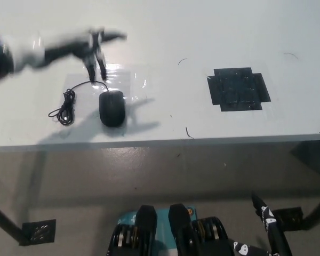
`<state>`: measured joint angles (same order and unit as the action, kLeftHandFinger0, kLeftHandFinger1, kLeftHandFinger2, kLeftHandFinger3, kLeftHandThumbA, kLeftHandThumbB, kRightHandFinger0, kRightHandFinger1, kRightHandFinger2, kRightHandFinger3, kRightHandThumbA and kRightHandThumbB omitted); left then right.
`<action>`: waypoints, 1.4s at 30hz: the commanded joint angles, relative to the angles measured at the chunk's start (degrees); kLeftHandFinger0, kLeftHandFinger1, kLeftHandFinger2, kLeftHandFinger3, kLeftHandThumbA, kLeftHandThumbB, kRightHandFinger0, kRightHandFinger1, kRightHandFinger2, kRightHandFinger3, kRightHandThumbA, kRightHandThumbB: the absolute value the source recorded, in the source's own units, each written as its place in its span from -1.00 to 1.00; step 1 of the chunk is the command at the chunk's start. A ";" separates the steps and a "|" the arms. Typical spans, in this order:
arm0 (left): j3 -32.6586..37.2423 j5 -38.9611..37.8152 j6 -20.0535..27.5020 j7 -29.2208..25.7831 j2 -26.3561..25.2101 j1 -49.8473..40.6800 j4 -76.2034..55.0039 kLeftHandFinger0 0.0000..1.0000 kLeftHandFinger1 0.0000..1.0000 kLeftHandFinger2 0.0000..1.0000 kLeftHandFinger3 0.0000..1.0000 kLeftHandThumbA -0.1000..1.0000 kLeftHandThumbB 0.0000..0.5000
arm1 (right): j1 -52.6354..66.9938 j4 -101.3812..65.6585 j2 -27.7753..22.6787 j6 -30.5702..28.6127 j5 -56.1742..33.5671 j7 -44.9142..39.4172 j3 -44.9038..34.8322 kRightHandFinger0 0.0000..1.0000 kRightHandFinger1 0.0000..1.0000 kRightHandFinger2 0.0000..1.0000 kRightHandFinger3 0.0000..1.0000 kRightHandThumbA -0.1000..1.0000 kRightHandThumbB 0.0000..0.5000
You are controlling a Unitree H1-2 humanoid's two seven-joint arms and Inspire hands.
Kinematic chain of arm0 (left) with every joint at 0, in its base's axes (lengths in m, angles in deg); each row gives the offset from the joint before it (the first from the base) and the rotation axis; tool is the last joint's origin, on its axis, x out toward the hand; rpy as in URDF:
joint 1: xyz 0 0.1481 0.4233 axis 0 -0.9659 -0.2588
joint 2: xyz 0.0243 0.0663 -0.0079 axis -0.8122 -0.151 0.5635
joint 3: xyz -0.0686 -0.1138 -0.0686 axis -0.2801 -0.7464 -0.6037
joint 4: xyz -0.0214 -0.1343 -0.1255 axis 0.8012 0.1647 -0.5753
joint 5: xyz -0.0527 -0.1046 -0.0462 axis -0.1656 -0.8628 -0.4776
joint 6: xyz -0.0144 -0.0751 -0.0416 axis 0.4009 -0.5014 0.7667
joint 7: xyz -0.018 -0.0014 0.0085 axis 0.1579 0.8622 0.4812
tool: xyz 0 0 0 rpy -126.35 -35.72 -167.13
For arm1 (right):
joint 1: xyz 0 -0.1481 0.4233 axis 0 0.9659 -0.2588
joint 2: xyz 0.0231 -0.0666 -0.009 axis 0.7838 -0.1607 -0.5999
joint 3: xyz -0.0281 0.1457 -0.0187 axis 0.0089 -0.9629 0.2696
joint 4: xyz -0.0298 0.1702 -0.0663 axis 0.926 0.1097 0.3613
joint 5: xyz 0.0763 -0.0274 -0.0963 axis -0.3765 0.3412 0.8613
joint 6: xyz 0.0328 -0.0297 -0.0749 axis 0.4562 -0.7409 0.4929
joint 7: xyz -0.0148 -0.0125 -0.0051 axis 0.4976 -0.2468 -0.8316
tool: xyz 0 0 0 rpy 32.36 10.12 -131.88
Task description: The robot uses left hand to click on the left button of the black mouse, which is placed on the left area of the table
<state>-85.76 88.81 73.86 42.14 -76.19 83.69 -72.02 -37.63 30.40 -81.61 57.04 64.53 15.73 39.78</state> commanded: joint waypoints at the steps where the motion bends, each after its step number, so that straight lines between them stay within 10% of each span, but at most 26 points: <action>1: -25.31 -41.38 0.09 -26.67 6.90 -36.56 -60.57 1.00 0.79 0.87 1.00 1.00 0.40 | 1.09 -0.60 0.53 -2.94 -1.87 -0.52 0.72 1.00 1.00 1.00 1.00 1.00 0.53; 5: -21.27 -35.52 16.41 -27.03 12.69 -51.44 -60.57 1.00 1.00 1.00 1.00 1.00 0.32 | 2.58 -0.88 0.62 -2.94 -0.82 1.17 1.04 1.00 1.00 1.00 1.00 1.00 0.55; 11: -19.57 -21.40 26.56 -25.84 21.29 -64.38 -59.61 1.00 1.00 1.00 1.00 1.00 0.47 | 2.73 -0.49 1.13 -2.94 -1.28 0.74 1.20 1.00 1.00 1.00 1.00 1.00 0.54; 16: -17.43 -10.43 42.58 -26.12 27.82 -68.51 -44.11 1.00 1.00 1.00 1.00 1.00 0.18 | 2.27 -0.58 0.95 -2.94 -0.44 1.54 1.65 1.00 1.00 1.00 1.00 1.00 0.51; 26: -17.76 -5.86 42.58 -33.21 28.89 -60.86 -10.90 1.00 1.00 1.00 1.00 1.00 0.37 | 1.13 -0.43 0.66 -2.94 0.18 1.87 2.02 1.00 1.00 1.00 1.00 1.00 0.60; 42: -18.26 -4.38 42.58 -40.22 26.00 -55.84 3.84 1.00 1.00 1.00 1.00 1.00 0.41 | -0.48 0.27 1.30 -2.94 -1.39 0.15 1.52 1.00 1.00 1.00 1.00 1.00 0.56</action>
<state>-104.06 83.59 105.22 14.22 -49.37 26.10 -70.75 -35.79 31.88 -80.78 57.03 64.46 15.75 40.99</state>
